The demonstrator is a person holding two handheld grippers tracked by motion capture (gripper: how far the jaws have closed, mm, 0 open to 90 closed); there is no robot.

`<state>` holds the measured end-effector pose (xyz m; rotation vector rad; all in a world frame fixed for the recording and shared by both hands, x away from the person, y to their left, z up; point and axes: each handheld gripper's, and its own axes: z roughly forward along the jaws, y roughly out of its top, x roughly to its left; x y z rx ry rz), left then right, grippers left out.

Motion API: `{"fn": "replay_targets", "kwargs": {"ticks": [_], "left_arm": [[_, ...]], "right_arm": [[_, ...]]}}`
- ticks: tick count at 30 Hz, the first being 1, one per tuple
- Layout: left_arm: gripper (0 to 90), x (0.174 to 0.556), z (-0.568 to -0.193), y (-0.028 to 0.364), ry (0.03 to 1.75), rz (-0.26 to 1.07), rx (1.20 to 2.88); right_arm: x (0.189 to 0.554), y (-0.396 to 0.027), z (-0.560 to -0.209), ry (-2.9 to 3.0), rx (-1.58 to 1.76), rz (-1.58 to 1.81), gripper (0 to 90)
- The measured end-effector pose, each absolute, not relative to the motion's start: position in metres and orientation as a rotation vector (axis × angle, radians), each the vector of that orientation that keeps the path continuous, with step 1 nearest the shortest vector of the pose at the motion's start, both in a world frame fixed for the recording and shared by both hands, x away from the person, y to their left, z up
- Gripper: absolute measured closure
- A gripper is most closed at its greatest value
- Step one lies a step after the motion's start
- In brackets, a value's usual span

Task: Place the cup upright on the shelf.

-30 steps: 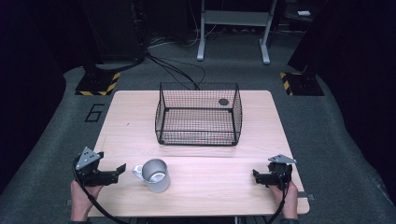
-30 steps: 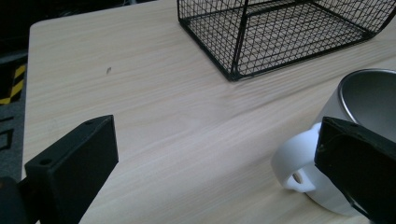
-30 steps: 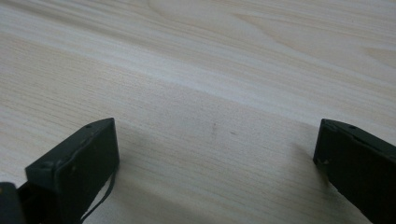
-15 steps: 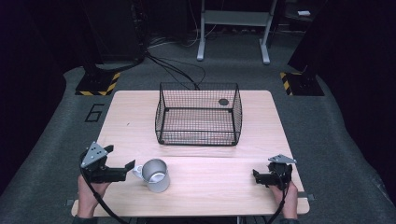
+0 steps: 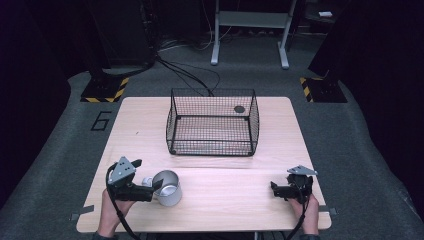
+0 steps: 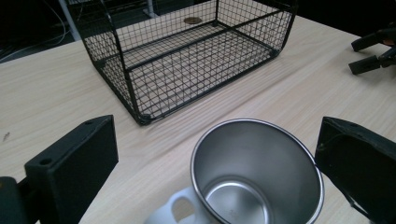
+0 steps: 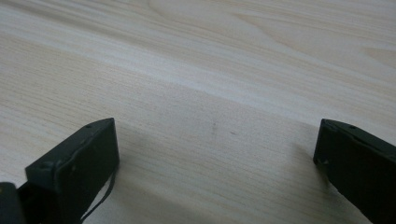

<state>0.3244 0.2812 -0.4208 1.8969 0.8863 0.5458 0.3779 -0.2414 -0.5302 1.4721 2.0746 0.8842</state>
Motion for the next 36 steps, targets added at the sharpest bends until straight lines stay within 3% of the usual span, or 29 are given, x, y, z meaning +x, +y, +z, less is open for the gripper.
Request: {"fn": "replay_targets", "kwargs": {"ticks": [36], "left_arm": [[0.0, 0.328, -0.458, 0.253, 0.86, 0.458, 1.963]], "right_arm": [[0.378, -0.242, -0.53, 2.077, 1.47, 0.884, 0.0]]}}
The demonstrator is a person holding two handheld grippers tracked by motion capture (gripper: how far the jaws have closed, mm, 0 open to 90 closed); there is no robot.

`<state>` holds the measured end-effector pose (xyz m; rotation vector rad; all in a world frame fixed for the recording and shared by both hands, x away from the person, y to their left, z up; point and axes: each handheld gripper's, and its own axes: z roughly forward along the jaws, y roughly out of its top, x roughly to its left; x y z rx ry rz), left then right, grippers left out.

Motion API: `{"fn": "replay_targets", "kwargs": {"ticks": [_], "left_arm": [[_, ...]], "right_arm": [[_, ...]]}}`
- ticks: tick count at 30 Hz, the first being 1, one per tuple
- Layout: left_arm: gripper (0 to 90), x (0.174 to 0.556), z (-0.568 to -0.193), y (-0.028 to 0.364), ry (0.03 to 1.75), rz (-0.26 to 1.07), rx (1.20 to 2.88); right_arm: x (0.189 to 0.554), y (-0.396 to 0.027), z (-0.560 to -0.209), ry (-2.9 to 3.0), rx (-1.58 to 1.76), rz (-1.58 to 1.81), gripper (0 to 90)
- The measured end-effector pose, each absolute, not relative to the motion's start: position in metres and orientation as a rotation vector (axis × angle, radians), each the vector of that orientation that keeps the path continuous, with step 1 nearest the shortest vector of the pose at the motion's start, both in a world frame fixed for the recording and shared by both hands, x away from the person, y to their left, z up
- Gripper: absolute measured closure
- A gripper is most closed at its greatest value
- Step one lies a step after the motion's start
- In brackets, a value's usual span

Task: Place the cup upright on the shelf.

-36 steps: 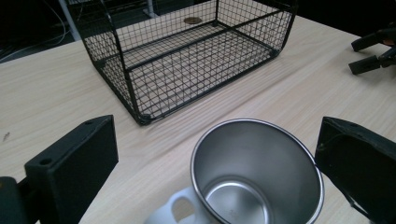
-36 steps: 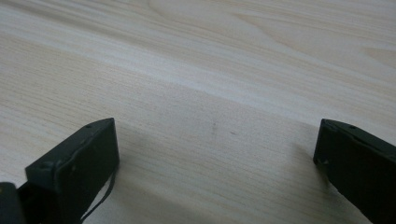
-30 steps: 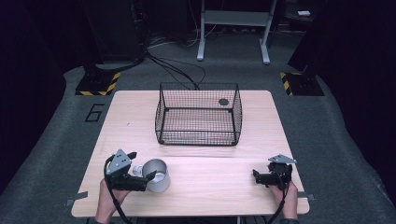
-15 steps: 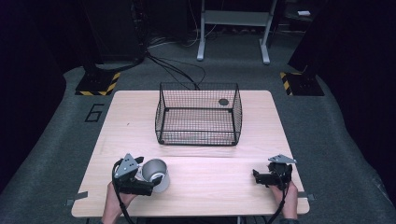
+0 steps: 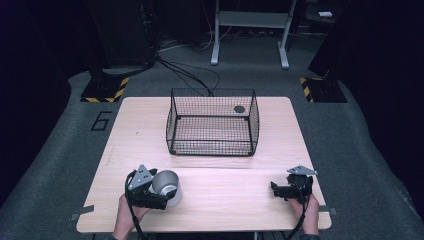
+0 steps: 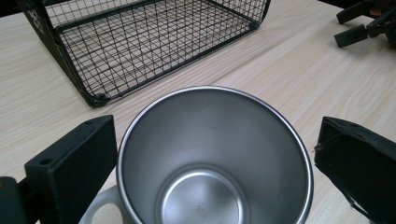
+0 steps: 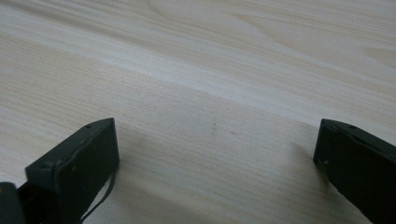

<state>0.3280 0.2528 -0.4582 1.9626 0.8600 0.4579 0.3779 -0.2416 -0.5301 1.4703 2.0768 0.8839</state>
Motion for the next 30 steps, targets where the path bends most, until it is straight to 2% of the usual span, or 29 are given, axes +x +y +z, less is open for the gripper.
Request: {"fn": "replay_targets", "kwargs": {"ticks": [30], "left_arm": [[2.5, 0.335, -0.472, 0.245, 0.866, 0.461, 1.996]], "right_arm": [[0.378, -0.242, -0.53, 2.076, 1.471, 0.884, 0.0]]}}
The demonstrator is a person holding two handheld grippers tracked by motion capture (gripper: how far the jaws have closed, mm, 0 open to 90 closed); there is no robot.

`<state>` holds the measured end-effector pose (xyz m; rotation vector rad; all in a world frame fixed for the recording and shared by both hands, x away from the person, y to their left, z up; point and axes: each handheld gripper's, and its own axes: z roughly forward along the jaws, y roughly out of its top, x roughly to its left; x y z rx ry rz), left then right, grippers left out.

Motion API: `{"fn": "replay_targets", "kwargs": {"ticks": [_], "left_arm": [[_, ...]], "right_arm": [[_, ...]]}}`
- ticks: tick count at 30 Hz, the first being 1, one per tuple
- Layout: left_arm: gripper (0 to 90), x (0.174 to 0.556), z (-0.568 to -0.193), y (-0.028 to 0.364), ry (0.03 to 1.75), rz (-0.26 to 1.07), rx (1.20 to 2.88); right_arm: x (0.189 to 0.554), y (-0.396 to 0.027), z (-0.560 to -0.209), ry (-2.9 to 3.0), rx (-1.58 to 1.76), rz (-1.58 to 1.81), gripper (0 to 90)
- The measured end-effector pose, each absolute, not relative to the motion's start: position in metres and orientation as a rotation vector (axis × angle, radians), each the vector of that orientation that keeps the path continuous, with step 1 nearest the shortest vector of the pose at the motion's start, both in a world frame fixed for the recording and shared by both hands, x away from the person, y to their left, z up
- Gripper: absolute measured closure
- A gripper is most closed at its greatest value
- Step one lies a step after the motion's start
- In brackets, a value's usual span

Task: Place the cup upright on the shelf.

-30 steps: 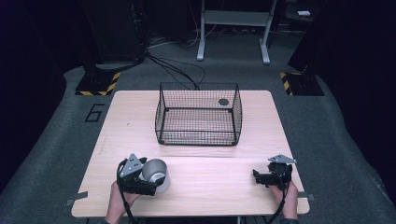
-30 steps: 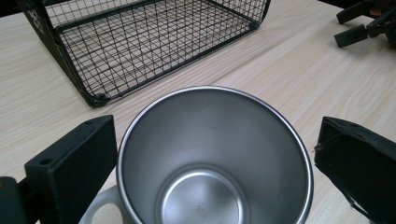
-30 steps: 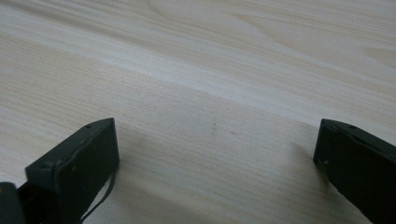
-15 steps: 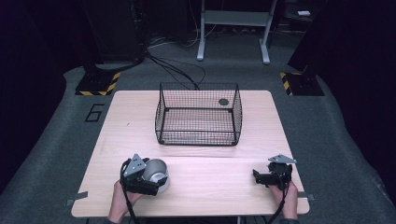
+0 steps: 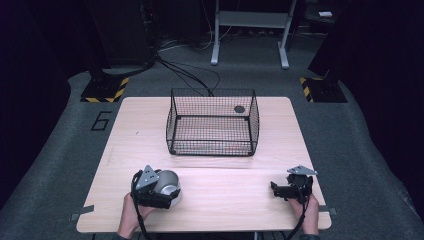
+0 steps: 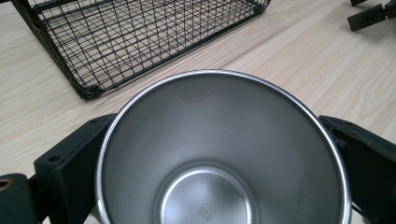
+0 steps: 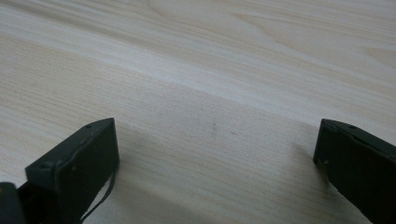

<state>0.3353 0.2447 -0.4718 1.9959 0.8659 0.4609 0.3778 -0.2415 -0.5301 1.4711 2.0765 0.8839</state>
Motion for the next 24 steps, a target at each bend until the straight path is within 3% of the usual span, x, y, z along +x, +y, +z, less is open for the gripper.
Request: {"fn": "replay_targets", "kwargs": {"ticks": [24], "left_arm": [[6.4, 0.3374, -0.4686, 0.2441, 0.87, 0.463, 2.018]], "right_arm": [[0.3778, -0.2416, -0.5301, 2.077, 1.471, 0.884, 0.0]]}}
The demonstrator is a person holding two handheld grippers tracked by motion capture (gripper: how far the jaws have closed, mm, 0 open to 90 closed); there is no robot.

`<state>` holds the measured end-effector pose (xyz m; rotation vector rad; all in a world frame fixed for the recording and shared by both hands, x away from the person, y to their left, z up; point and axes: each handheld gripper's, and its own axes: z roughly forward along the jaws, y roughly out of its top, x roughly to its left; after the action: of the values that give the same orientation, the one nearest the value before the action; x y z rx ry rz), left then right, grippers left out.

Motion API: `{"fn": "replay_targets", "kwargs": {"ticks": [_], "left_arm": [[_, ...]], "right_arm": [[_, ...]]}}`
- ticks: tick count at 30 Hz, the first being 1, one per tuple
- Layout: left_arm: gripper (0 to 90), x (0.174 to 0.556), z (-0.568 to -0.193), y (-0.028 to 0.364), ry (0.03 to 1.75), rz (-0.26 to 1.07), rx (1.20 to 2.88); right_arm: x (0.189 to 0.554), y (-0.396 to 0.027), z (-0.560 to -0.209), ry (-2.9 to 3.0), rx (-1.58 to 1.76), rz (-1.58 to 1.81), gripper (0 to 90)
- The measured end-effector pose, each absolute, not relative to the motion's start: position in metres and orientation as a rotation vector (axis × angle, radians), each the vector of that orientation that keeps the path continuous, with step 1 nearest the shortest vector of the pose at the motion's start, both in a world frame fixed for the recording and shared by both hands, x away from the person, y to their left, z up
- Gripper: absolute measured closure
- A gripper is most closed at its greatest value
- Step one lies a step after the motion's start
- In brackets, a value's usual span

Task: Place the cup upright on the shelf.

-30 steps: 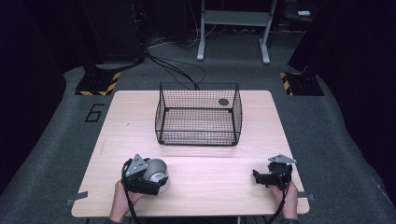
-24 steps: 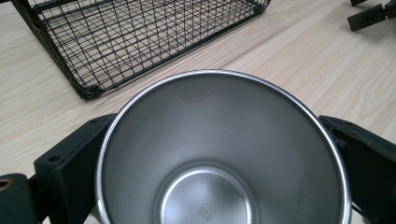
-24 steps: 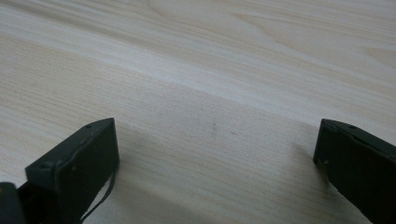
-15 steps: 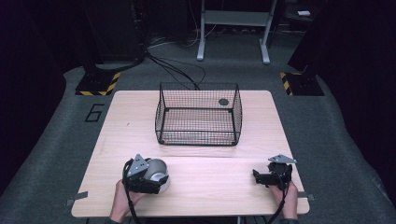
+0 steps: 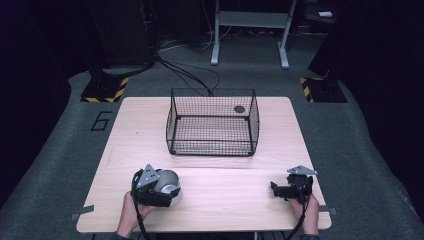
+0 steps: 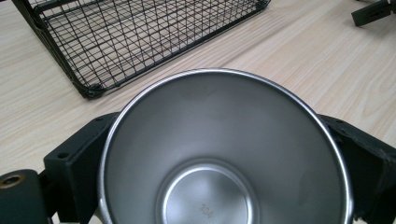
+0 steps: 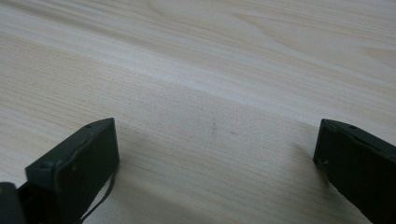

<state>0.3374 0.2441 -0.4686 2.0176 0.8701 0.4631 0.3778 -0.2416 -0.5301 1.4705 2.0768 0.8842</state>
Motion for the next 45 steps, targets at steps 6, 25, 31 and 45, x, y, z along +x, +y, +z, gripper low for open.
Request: {"fn": "replay_targets", "kwargs": {"ticks": [6, 25, 31, 45], "left_arm": [[6.4, 0.338, -0.461, 0.247, 0.851, 0.477, 2.011], [6.4, 0.347, -0.442, 0.245, 0.819, 0.503, 2.015], [6.4, 0.352, -0.437, 0.243, 0.811, 0.518, 2.018], [6.4, 0.364, -0.424, 0.235, 0.771, 0.497, 2.02]], "right_arm": [[0.378, -0.242, -0.53, 2.076, 1.471, 0.884, 0.0], [0.378, -0.242, -0.53, 2.077, 1.471, 0.884, 0.0], [0.378, -0.242, -0.53, 2.076, 1.47, 0.884, 0.0], [0.378, -0.242, -0.53, 2.076, 1.471, 0.884, 0.0]]}}
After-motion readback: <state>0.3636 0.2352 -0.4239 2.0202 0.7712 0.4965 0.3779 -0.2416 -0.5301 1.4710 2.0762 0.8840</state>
